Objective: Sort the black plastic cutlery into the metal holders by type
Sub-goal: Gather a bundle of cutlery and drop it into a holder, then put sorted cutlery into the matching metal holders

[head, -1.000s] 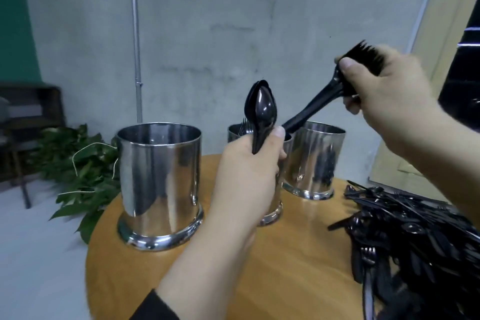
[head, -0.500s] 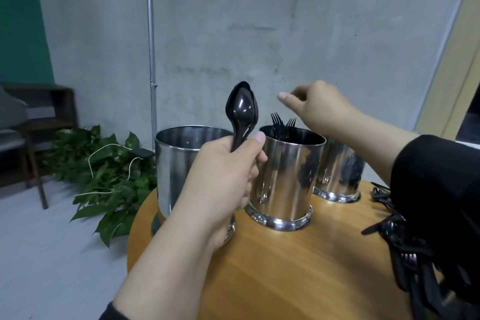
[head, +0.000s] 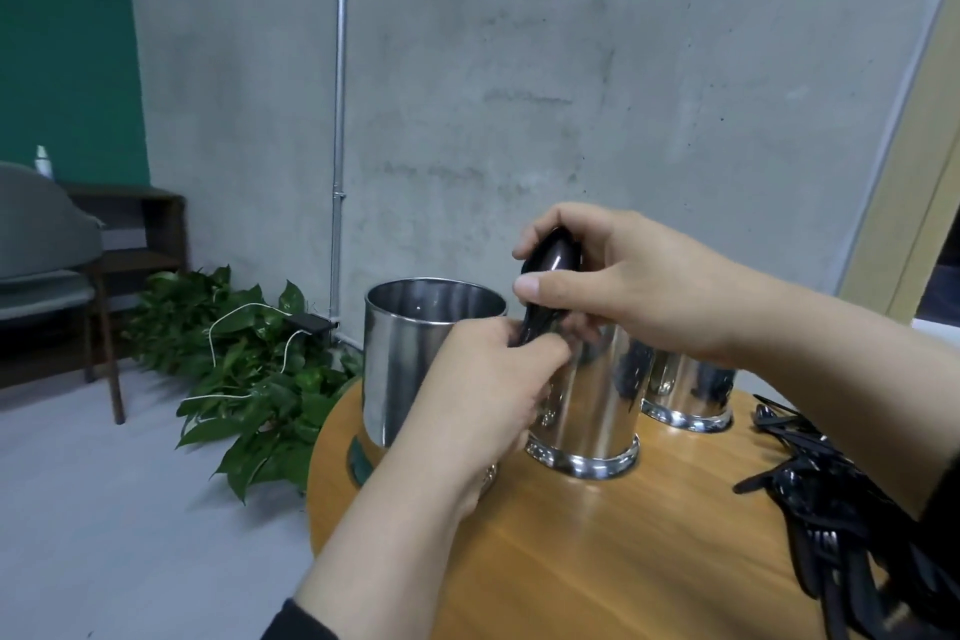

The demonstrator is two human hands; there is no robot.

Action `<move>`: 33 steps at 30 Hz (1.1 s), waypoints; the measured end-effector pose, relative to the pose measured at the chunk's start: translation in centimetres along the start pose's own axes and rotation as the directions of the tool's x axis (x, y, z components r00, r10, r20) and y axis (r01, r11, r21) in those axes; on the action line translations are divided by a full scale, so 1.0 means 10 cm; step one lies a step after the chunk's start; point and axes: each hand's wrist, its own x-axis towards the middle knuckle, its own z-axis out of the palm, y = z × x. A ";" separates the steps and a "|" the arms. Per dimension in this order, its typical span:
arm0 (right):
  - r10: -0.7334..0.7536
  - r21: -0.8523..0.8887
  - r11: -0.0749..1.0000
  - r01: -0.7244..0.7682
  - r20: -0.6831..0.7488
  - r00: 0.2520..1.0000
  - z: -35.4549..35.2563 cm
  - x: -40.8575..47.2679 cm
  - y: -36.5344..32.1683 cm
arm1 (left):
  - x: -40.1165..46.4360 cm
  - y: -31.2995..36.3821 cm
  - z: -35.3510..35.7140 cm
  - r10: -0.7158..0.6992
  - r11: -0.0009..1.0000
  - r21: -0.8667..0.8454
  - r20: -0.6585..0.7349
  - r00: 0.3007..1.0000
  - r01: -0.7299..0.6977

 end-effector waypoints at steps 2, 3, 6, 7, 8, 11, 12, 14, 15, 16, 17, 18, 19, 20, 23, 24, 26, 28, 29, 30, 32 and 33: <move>-0.023 0.010 1.000 0.024 -0.059 0.998 -0.04 0.02 -0.07 | -0.04 0.04 -0.06 0.165 0.985 0.070 -0.068 0.984 -0.161; -0.042 0.026 0.999 0.045 -0.113 0.993 -0.08 0.05 -0.11 | -0.06 0.07 -0.11 0.280 0.955 0.141 -0.122 0.952 -0.263; -0.102 0.072 0.989 0.132 -0.326 0.940 -0.25 0.21 -0.26 | -0.13 0.11 -0.32 0.548 0.828 0.338 -0.324 0.771 -0.446; -0.123 0.039 0.988 0.149 -0.385 0.915 -0.28 0.29 -0.30 | -0.13 0.12 -0.40 0.595 0.794 0.406 -0.365 0.716 -0.453; -0.148 -0.031 0.988 0.149 -0.424 0.893 -0.29 0.38 -0.32 | -0.12 0.11 -0.48 0.622 0.765 0.484 -0.382 0.683 -0.425; -0.206 -0.304 0.948 0.092 -0.368 0.907 -0.06 0.70 -0.27 | -0.04 -0.06 -0.65 0.564 0.700 0.676 -0.325 0.759 -0.230; -0.191 -0.360 0.930 0.068 -0.318 0.929 0.07 0.80 -0.23 | -0.02 -0.12 -0.68 0.502 0.690 0.705 -0.300 0.811 -0.166; -0.120 -0.417 0.909 0.017 -0.220 0.968 0.30 0.98 -0.09 | -0.02 -0.22 -0.73 0.417 0.679 0.726 -0.262 0.870 -0.107; -0.068 -0.439 0.898 -0.017 -0.177 0.982 0.40 1.05 -0.02 | -0.03 -0.24 -0.75 0.412 0.677 0.728 -0.247 0.877 -0.113; -0.015 -0.468 0.882 -0.053 -0.141 0.990 0.48 1.11 0.03 | -0.04 -0.24 -0.76 0.426 0.672 0.729 -0.237 0.873 -0.130; 0.033 -0.498 0.863 -0.084 -0.112 0.993 0.55 1.15 0.07 | -0.05 -0.24 -0.77 0.442 0.667 0.731 -0.229 0.867 -0.147; 0.069 -0.523 0.846 -0.105 -0.087 0.994 0.62 1.19 0.10 | -0.05 -0.24 -0.78 0.452 0.664 0.730 -0.219 0.865 -0.161; 0.098 -0.542 0.832 -0.118 -0.065 0.993 0.67 1.21 0.12 | -0.05 -0.24 -0.78 0.456 0.659 0.732 -0.207 0.866 -0.172; 0.124 -0.553 0.823 -0.127 -0.045 0.991 0.71 1.24 0.14 | -0.05 -0.24 -0.78 0.461 0.653 0.735 -0.193 0.866 -0.184; 0.167 -0.566 0.812 -0.141 -0.007 0.986 0.77 1.27 0.17 | -0.05 -0.28 -0.79 0.484 0.638 0.734 -0.149 0.862 -0.231; 0.166 -0.552 0.822 -0.143 -0.007 0.986 0.77 1.28 0.18 | -0.05 -0.29 -0.80 0.493 0.635 0.733 -0.140 0.859 -0.245; 0.166 -0.464 0.871 -0.161 -0.030 0.986 0.76 1.29 0.21 | -0.04 -0.31 -0.82 0.517 0.634 0.724 -0.135 0.845 -0.272; 0.150 -0.402 0.901 -0.165 -0.068 0.986 0.71 1.26 0.23 | -0.06 -0.34 -0.81 0.550 0.651 0.699 -0.166 0.819 -0.295; 0.127 -0.397 0.905 -0.155 -0.096 0.987 0.66 1.22 0.24 | -0.07 -0.35 -0.79 0.575 0.660 0.683 -0.191 0.796 -0.313; 0.099 -0.399 0.905 -0.144 -0.133 0.986 0.61 1.17 0.24 | -0.09 -0.36 -0.77 0.606 0.659 0.672 -0.209 0.767 -0.338; 0.038 -0.381 0.916 -0.128 -0.235 0.971 0.46 0.99 0.24 | -0.12 -0.35 -0.67 0.674 0.632 0.660 -0.209 0.708 -0.407; 0.010 -0.359 0.925 -0.122 -0.299 0.954 0.37 0.86 0.25 | -0.14 -0.34 -0.60 0.701 0.614 0.649 -0.185 0.689 -0.450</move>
